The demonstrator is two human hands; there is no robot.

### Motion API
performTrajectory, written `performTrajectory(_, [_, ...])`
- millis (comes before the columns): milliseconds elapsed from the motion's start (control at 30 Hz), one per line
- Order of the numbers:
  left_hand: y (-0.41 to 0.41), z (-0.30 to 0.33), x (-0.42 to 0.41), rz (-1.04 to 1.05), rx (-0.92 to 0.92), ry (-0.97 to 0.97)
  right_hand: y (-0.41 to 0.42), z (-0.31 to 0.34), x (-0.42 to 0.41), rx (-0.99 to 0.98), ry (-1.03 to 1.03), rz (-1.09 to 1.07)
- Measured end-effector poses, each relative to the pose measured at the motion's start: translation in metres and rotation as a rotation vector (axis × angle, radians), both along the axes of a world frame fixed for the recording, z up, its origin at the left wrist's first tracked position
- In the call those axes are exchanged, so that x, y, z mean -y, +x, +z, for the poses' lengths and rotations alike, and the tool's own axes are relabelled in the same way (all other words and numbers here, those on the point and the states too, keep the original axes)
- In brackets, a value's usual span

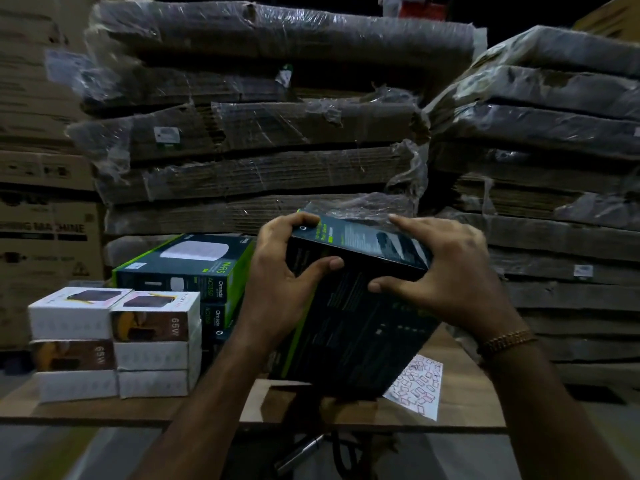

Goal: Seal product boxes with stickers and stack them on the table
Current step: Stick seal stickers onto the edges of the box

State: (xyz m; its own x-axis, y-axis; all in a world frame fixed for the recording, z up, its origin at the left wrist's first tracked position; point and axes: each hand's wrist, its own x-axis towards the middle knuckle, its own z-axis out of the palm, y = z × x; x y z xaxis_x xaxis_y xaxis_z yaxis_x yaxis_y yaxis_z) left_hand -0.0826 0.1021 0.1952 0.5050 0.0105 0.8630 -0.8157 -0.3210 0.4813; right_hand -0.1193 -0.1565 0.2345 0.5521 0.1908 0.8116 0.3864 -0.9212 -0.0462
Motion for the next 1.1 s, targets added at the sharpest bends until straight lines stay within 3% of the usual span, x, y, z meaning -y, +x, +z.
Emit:
performTrajectory(433, [0.005,-0.017,-0.045,0.078,-0.224,-0.083,0.028,-0.017,-0.03,0.0,0.099,0.265])
performTrajectory(567, [0.01,-0.008,-0.047,0.213,-0.112,0.017,0.045,-0.017,-0.037,0.042,0.091,0.29])
performTrajectory(733, [0.019,0.003,-0.039,0.36,0.014,0.297,0.063,-0.014,-0.041,0.025,0.095,0.336])
performTrajectory(967, [0.042,-0.005,-0.036,0.429,0.075,0.295,0.081,-0.022,-0.033,0.07,0.098,0.304])
performTrajectory(1100, [0.05,-0.007,-0.039,0.449,0.096,0.319,0.07,-0.051,-0.016,0.153,0.423,0.265])
